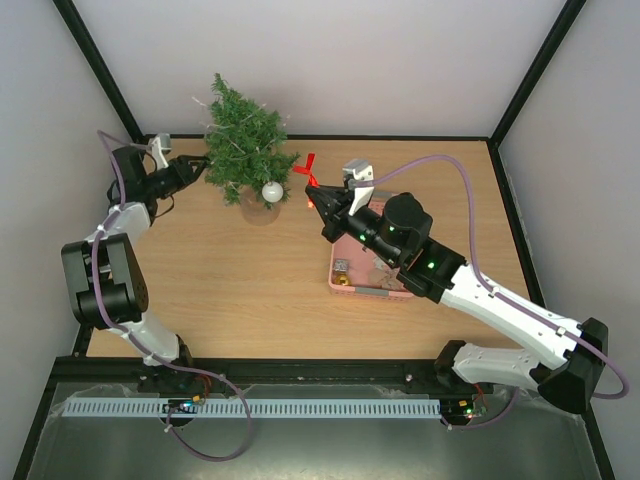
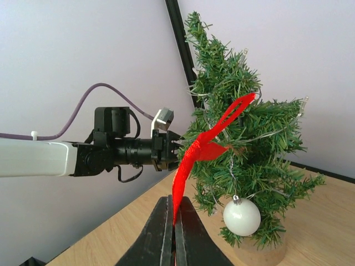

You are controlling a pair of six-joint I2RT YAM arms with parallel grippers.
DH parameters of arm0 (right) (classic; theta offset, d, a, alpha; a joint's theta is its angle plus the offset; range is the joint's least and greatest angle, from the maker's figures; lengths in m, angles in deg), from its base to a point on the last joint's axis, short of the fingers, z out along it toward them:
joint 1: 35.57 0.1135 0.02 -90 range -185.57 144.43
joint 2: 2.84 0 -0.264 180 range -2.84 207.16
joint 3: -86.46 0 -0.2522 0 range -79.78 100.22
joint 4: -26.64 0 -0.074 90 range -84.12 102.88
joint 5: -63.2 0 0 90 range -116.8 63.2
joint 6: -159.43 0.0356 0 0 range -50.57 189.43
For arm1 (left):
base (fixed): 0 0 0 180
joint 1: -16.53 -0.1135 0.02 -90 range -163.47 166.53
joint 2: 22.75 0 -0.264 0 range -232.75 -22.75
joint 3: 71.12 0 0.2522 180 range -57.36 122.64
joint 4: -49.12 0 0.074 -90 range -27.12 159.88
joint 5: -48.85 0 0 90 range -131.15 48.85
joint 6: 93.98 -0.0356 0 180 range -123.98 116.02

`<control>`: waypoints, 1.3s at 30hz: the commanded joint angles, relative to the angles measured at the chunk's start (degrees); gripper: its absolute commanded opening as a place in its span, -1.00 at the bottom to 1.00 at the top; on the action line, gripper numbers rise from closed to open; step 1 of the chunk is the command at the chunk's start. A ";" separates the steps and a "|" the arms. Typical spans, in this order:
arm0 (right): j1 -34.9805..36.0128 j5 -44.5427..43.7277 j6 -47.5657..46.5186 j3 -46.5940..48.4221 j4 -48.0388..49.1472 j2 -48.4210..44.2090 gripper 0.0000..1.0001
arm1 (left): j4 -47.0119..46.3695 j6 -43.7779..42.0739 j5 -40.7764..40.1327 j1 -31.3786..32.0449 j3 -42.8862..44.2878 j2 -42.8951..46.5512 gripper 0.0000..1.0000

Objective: Decorate the small christmas tree
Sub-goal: Adjust the Christmas tree at the center of the board.

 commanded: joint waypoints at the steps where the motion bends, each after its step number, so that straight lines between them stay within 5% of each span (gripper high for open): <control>1: -0.31 -0.79 -1.08 1.98 0.08 0.06 -0.97 | 2.58 -4.75 1.57 0.54 1.21 0.43 -0.26; 8: -0.33 -0.52 -1.16 2.27 -0.75 -0.18 -0.97 | 5.63 -6.62 0.84 1.34 0.73 0.90 -0.81; 13: -0.31 -0.70 -1.23 2.07 -0.65 -1.05 -0.97 | 7.88 -6.38 -1.53 2.70 -0.92 3.80 -0.94; 32: -0.39 1.44 -3.16 4.41 -1.73 0.76 -0.97 | 11.29 -2.18 -3.80 4.79 -10.65 14.37 -0.94; 39: -0.37 5.92 -6.14 9.12 -1.40 6.86 -0.97 | 14.62 -1.58 -6.30 4.56 -11.55 20.40 -0.69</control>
